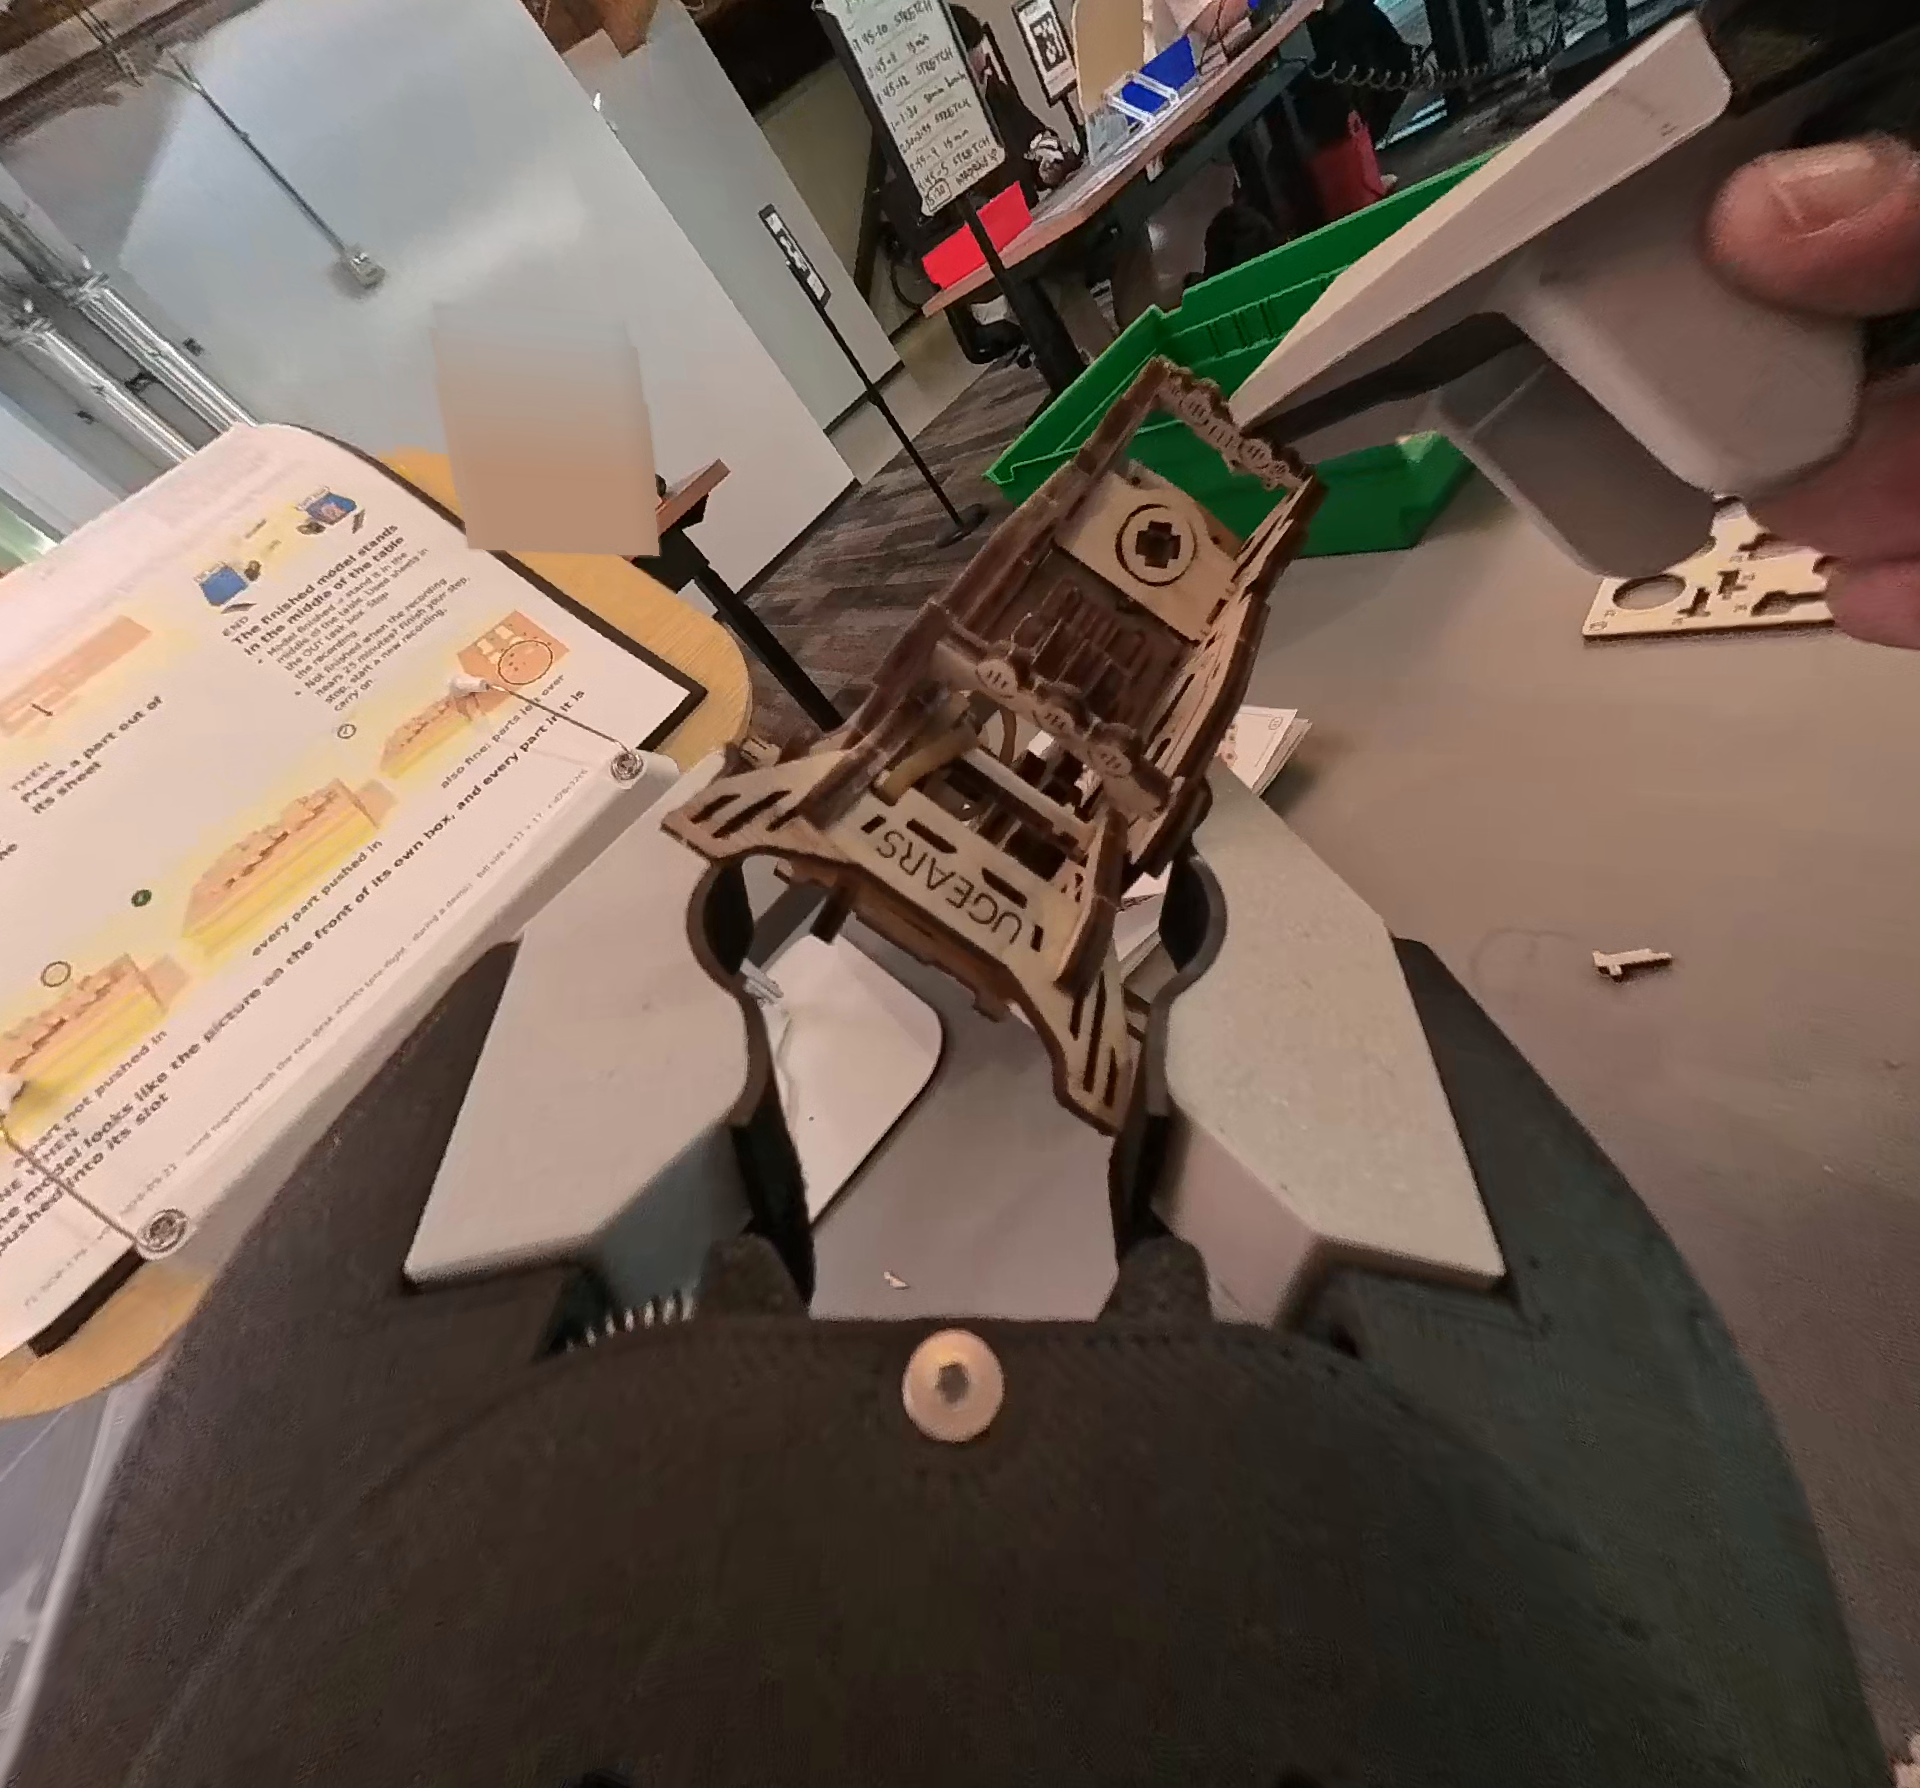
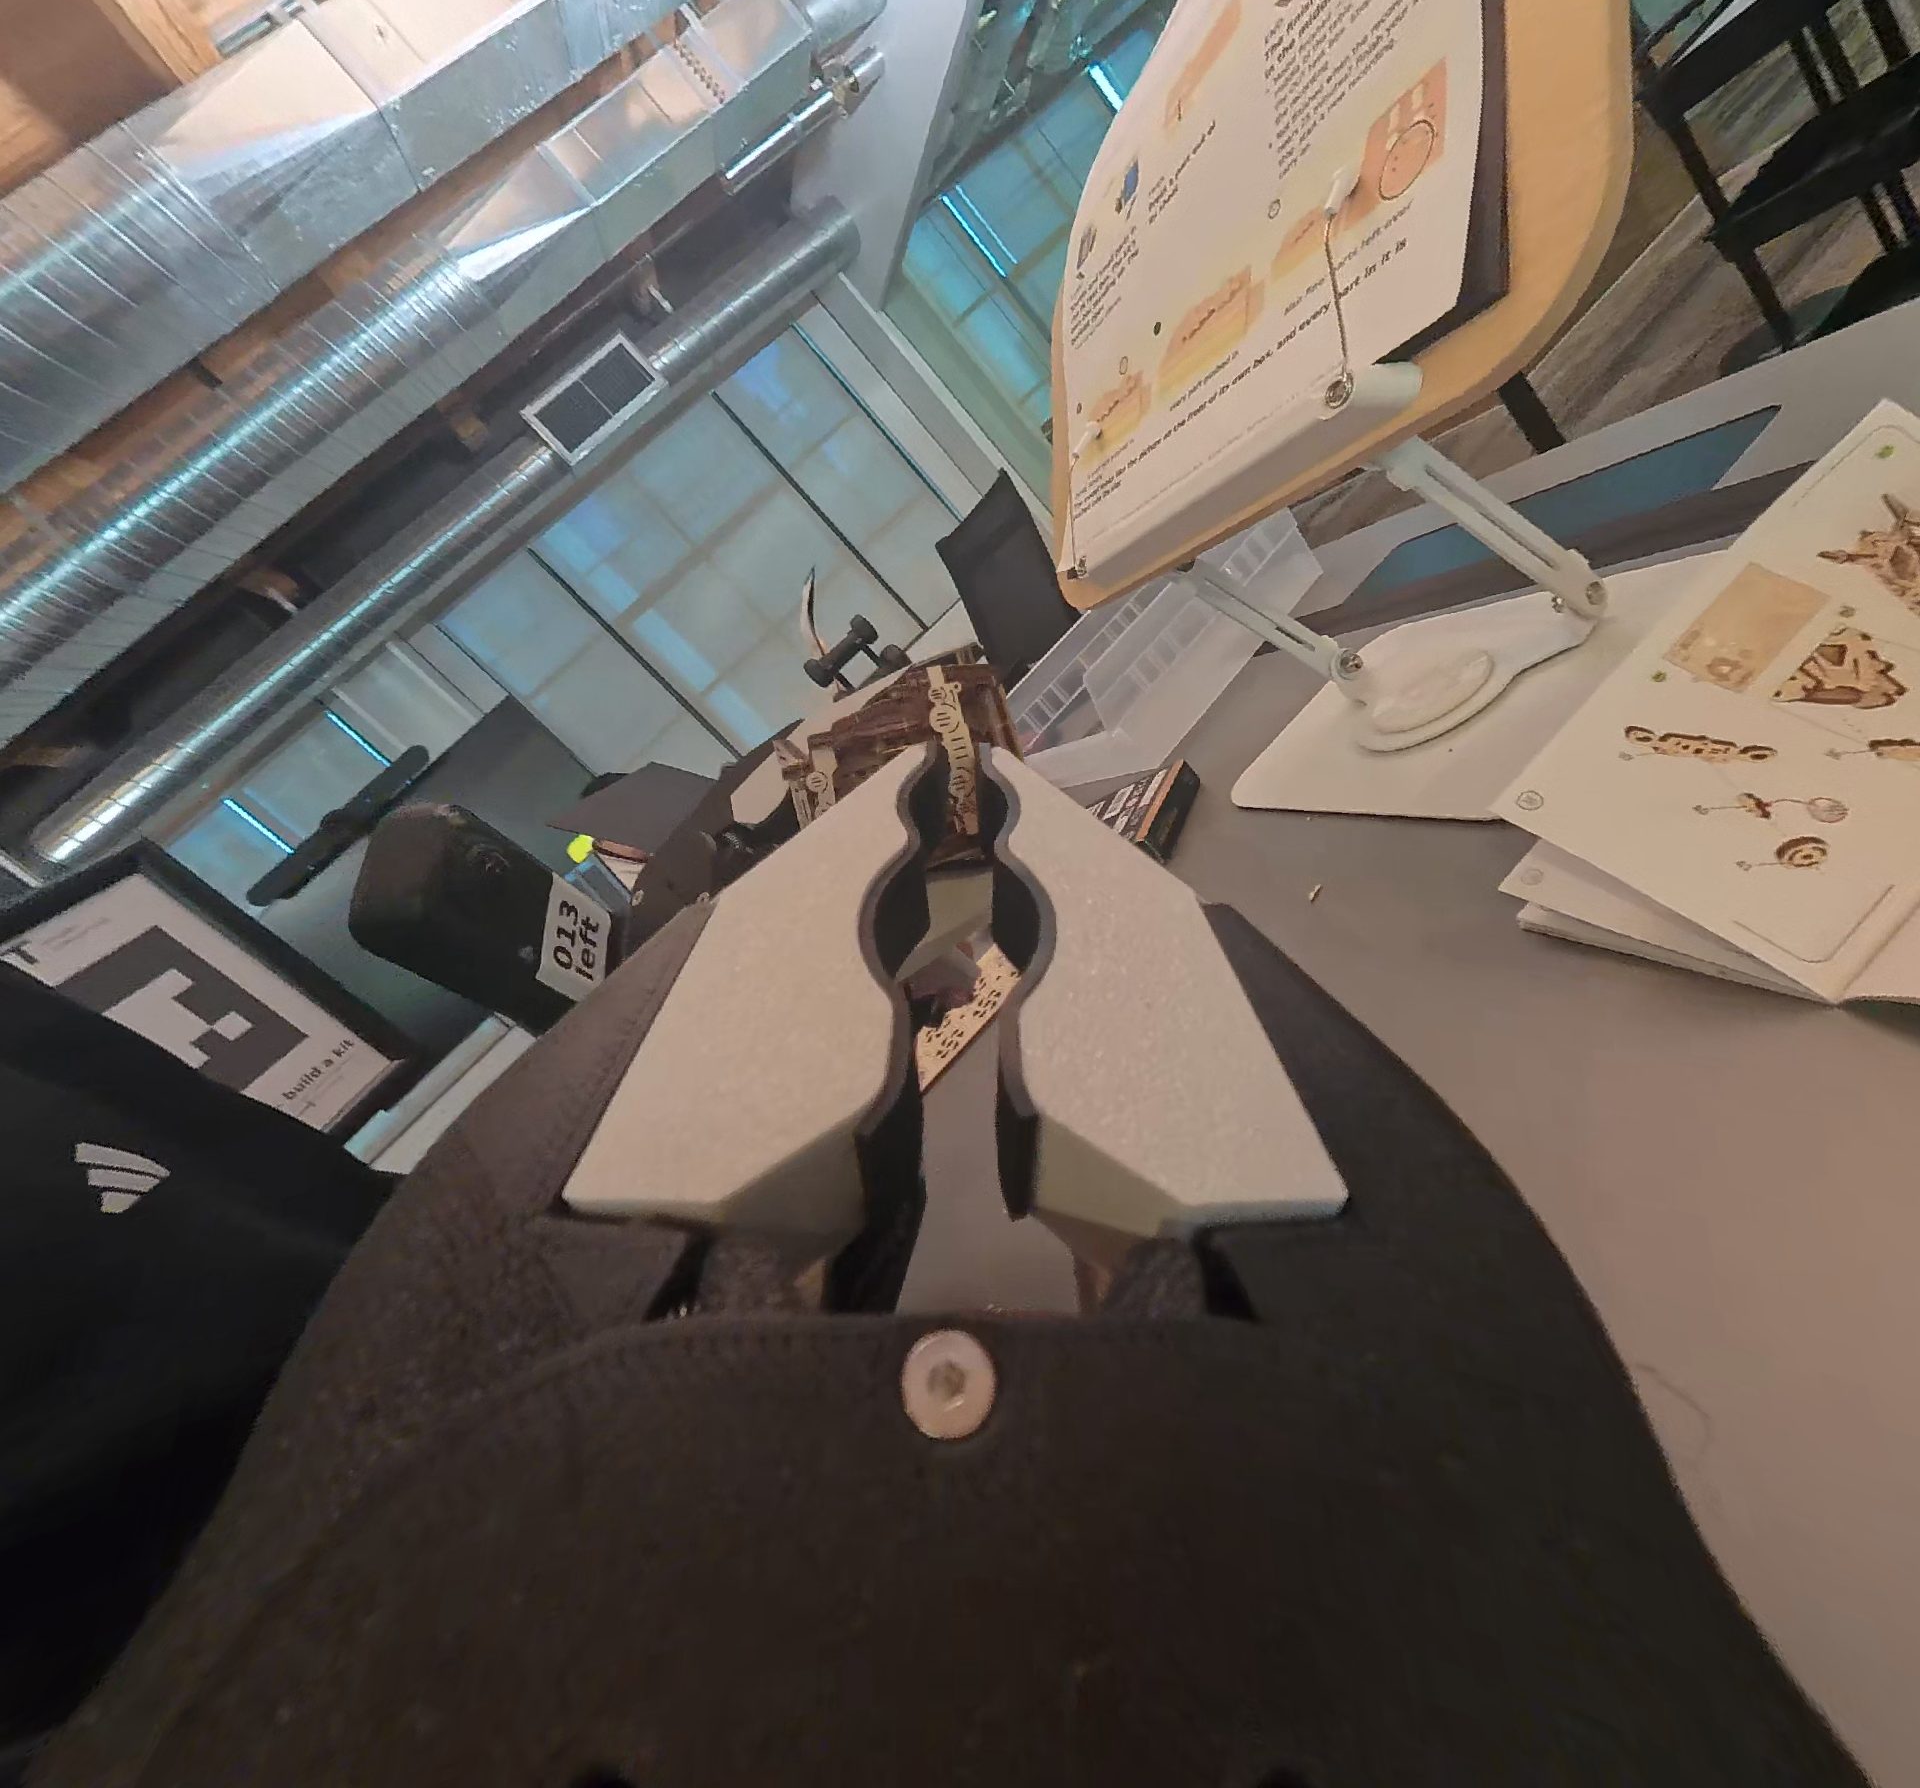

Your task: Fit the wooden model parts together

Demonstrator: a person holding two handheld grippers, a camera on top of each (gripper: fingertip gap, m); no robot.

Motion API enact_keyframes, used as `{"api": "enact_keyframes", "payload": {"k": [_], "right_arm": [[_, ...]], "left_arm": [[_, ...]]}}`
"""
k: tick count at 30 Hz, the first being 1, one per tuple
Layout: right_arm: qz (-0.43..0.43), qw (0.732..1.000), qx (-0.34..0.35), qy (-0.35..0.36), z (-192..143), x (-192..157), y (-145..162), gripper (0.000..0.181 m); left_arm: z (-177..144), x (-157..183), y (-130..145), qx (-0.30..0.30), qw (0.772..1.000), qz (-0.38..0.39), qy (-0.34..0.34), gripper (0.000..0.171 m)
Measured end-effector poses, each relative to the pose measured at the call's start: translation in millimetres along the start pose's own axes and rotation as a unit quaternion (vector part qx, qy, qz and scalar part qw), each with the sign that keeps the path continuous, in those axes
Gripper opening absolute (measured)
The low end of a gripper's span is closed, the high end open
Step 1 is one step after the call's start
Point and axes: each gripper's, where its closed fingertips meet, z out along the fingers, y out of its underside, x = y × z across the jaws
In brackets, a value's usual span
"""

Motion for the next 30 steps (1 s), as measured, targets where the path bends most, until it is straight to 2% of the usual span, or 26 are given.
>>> {"api": "enact_keyframes", "payload": {"k": [5, 13, 20, 23, 28, 30], "right_arm": [[-0.039, 0.999, -0.002, 0.03, 2.7, 1.4, -3.0, 0.003], [0.025, 1.0, -0.001, -0.01, 1.8, 1.6, -7.6, 0.004], [0.047, 0.998, 0.002, -0.029, 2.8, -1.2, -9.2, 0.004], [0.048, 0.998, -0.007, -0.038, 4.7, -4.5, -7.7, 0.005], [0.023, 0.999, -0.014, -0.04, 7.4, -13.8, -11.9, 0.001], [0.016, 0.999, -0.018, -0.033, 8.1, -13.6, -12.8, 0.001]], "left_arm": [[1.7, -1.4, 2.3, -0.008, 1.0, -0.019, -0.004, 0.077], [4.1, -1.7, 0.7, -0.025, 1.0, -0.014, -0.009, 0.077], [3.0, -3.4, -2.4, -0.027, 0.999, -0.013, -0.01, 0.076], [3.8, -0.5, -1.8, -0.024, 0.999, -0.036, 0.004, 0.076], [5.0, 3.1, -3.6, 0.002, 0.992, -0.123, 0.037, 0.076], [5.5, 4.0, -3.7, 0.005, 0.991, -0.13, 0.039, 0.076]]}}
